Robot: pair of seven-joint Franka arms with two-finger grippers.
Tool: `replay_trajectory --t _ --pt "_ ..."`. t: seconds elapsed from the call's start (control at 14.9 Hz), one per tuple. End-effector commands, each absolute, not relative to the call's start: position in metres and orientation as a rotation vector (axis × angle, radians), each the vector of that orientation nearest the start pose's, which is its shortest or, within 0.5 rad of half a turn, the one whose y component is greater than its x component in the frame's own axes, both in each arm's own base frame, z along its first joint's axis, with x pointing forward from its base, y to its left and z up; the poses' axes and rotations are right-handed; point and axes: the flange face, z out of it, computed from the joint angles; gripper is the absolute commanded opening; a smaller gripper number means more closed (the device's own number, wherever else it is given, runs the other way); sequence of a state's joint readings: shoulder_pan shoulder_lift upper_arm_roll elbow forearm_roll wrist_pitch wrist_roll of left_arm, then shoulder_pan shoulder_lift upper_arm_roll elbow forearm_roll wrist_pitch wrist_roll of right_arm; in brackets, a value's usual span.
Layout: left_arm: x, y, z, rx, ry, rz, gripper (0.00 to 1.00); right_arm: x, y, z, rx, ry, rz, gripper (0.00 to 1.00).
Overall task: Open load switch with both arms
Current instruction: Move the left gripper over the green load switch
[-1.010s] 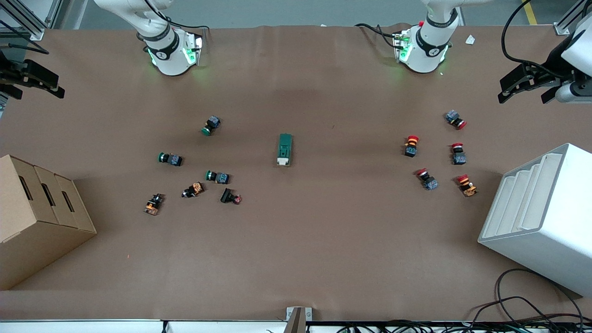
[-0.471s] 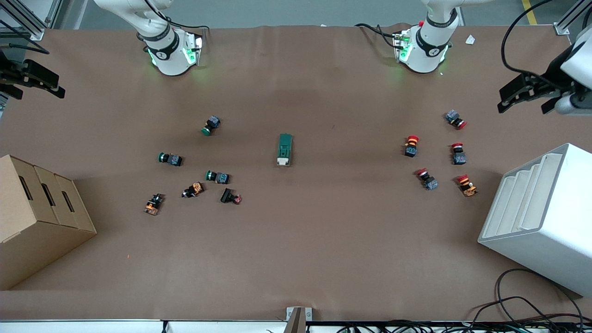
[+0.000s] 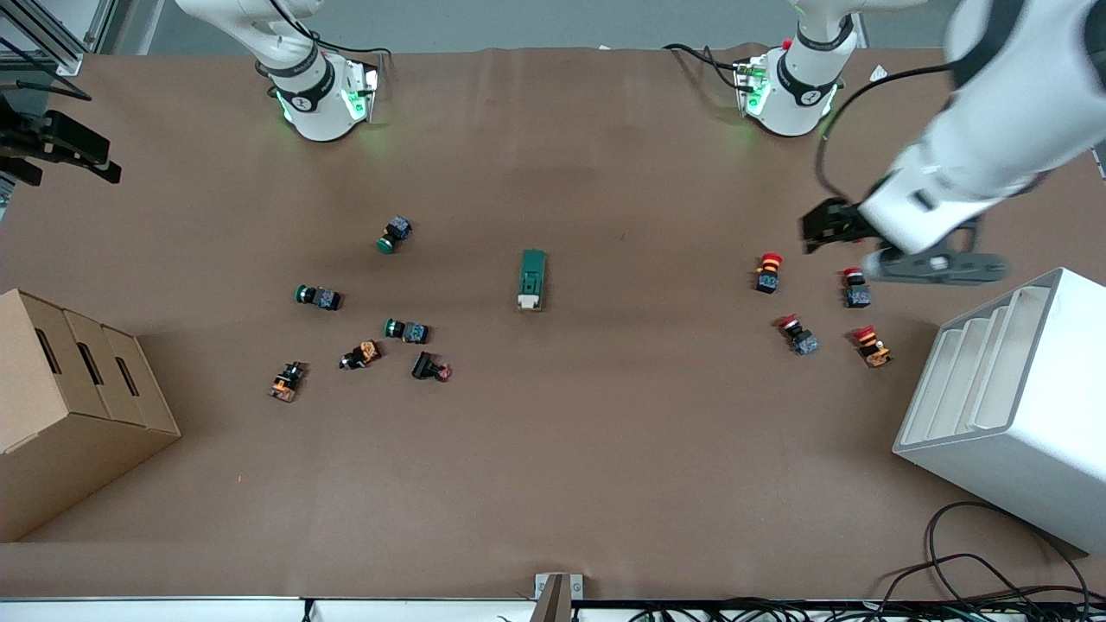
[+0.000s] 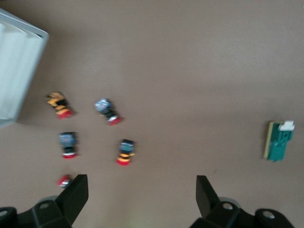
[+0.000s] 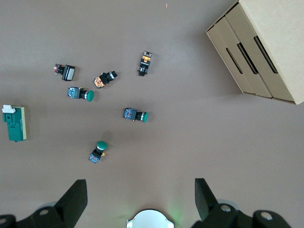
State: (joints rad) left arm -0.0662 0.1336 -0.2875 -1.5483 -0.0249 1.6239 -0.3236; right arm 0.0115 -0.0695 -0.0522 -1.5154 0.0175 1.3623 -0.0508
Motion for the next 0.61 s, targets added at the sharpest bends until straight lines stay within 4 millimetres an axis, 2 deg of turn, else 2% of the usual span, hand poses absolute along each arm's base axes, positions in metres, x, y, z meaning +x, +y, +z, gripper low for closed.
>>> replay_trajectory --t 0.0,0.13,0.27,0.34,0.54 --pt "0.536 -0.260 0.524 -3.140 0.033 0.084 1.00 0.502 -0.020 0.670 -3.119 -0.044 0.126 1.00" --pt "0.519 -0.295 0.494 -3.122 0.032 0.063 1.00 0.501 -0.020 0.671 -3.126 -0.049 0.122 1.00" --pt "0.490 -0.341 0.471 -3.135 -0.044 0.028 1.00 0.501 -0.019 0.671 -3.136 -0.054 0.123 1.00" --pt "0.474 -0.363 0.454 -3.136 -0.108 0.023 1.00 0.502 -0.020 0.671 -3.134 -0.050 0.125 1.00" --pt "0.442 -0.414 0.407 -3.137 -0.155 -0.038 1.00 0.502 -0.020 0.676 -3.136 -0.048 0.108 1.00"
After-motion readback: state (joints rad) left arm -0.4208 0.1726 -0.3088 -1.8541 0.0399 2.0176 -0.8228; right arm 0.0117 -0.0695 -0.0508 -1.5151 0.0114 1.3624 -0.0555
